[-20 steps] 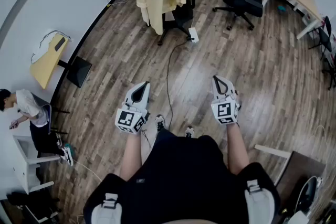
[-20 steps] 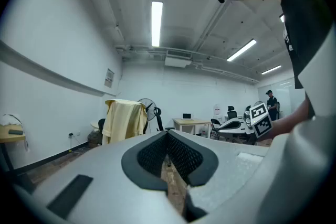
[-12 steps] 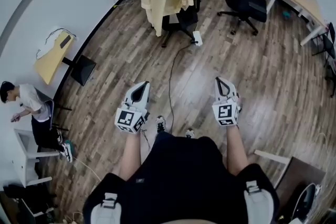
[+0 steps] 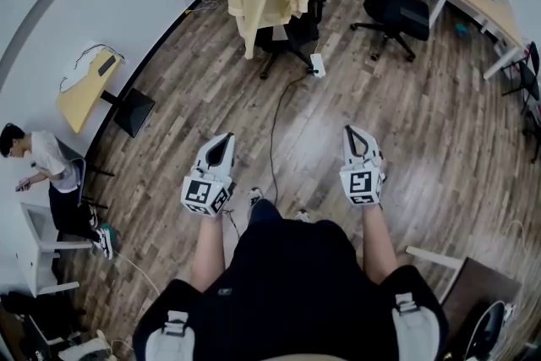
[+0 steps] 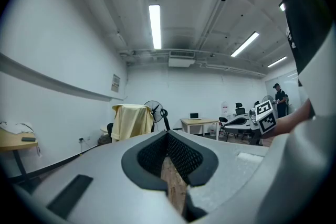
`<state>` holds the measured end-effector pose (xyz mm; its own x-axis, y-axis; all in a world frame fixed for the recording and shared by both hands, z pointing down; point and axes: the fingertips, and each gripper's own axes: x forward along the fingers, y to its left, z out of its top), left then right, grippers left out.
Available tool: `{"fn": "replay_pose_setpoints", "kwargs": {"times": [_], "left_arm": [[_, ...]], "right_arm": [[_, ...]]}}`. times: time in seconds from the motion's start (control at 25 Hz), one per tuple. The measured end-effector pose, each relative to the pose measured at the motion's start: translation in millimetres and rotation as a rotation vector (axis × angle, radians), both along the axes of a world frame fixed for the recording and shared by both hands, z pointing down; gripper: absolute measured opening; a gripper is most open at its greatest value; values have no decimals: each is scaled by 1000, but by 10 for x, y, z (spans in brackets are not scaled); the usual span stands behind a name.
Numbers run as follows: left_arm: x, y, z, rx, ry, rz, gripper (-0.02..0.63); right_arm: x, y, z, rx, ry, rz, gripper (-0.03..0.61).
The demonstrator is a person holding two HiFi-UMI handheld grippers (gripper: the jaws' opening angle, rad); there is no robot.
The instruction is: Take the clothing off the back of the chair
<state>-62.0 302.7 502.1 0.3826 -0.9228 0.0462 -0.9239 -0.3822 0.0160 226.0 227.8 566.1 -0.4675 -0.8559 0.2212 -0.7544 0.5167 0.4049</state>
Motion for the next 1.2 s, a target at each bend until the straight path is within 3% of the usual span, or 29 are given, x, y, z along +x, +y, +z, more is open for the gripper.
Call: {"fn": "replay_pose_setpoints", "kwargs": {"times": [0.56, 1.2], "left_arm": [[-321, -337, 7, 7, -1, -39, 2], [-756, -1618, 74, -9, 29, 1, 2]], "right_arm": [[-213, -372, 64, -26, 14, -14, -6], [-630, -1533, 15, -8, 63, -6, -6]]}}
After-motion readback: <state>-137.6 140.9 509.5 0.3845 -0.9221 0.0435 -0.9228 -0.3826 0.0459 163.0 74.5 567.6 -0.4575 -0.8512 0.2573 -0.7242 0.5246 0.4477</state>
